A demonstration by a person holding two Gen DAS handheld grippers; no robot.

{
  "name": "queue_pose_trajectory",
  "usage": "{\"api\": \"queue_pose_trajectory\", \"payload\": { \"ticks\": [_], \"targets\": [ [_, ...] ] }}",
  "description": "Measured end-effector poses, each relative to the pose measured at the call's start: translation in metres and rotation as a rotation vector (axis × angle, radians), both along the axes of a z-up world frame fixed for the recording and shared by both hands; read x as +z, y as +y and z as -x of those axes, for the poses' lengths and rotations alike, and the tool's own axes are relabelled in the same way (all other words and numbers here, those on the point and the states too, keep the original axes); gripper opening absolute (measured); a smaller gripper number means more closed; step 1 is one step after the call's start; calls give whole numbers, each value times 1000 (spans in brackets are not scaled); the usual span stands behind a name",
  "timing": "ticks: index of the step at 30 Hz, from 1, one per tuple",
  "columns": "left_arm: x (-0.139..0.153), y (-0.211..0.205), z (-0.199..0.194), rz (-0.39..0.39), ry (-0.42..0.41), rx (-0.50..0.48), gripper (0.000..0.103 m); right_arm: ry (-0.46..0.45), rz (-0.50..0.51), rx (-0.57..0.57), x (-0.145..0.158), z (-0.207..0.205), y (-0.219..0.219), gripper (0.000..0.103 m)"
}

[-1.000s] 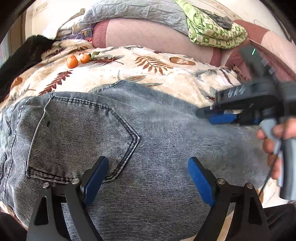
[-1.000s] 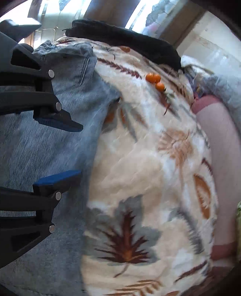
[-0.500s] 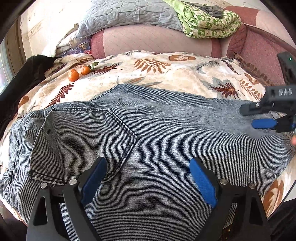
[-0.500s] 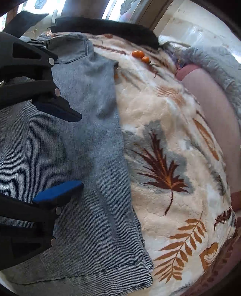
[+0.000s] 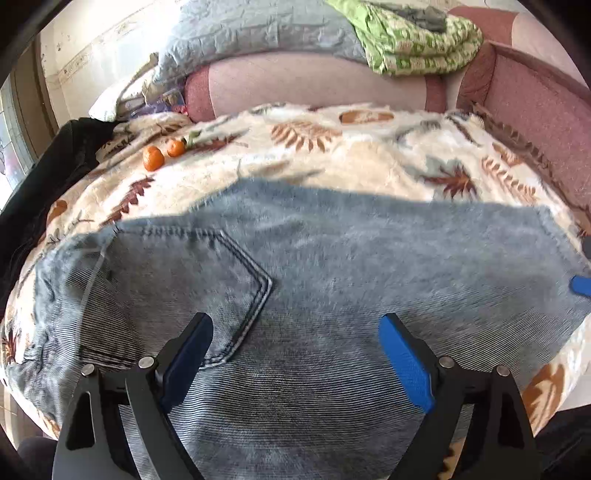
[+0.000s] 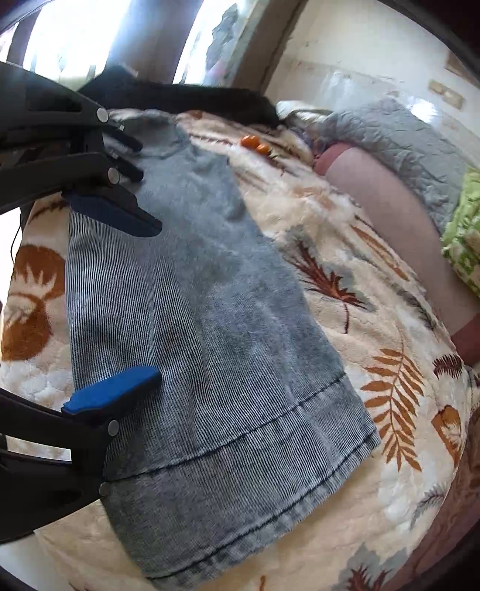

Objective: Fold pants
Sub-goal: 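Move the right tool to the leg hems and close on them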

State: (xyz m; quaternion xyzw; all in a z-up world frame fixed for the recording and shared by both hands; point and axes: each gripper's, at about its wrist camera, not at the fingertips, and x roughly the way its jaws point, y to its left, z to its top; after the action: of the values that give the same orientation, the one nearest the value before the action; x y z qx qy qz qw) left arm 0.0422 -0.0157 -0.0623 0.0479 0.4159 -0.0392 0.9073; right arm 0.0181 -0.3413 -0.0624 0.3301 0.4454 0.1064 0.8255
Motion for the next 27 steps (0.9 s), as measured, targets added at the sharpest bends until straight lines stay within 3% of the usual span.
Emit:
{"api": "queue_pose_trajectory", "payload": {
  "ticks": [3,8,14,18,21,22,23,25,27],
  "targets": [
    [24,-11,5,53,-28,-23,91,-104,-41,-134,22,37,-37,76],
    [36,-58,-1,102,-1,-118,91,-41,-177,-344,-9,86,-95,76],
    [17,-105,-16,123,88,-178,91,7,-269,-361,-36,76,-111,75],
    [2,-116,-23,89,115,-140,91,51,-262,-369,-46,60,-108,75],
    [-25,-121,-35,20,218,-115,92,62,-222,-367,-41,51,-103,73],
    [-25,-123,-32,-1,173,-121,95,75,-204,-368,-42,47,-101,69],
    [-25,-126,-30,-24,152,-125,96,93,-184,-372,-43,46,-101,58],
    [-24,-125,-29,-20,156,-124,96,124,-154,-377,-46,44,-102,39],
    [-20,-121,-29,8,184,-123,96,134,-145,-372,-47,43,-104,34]
  ]
}}
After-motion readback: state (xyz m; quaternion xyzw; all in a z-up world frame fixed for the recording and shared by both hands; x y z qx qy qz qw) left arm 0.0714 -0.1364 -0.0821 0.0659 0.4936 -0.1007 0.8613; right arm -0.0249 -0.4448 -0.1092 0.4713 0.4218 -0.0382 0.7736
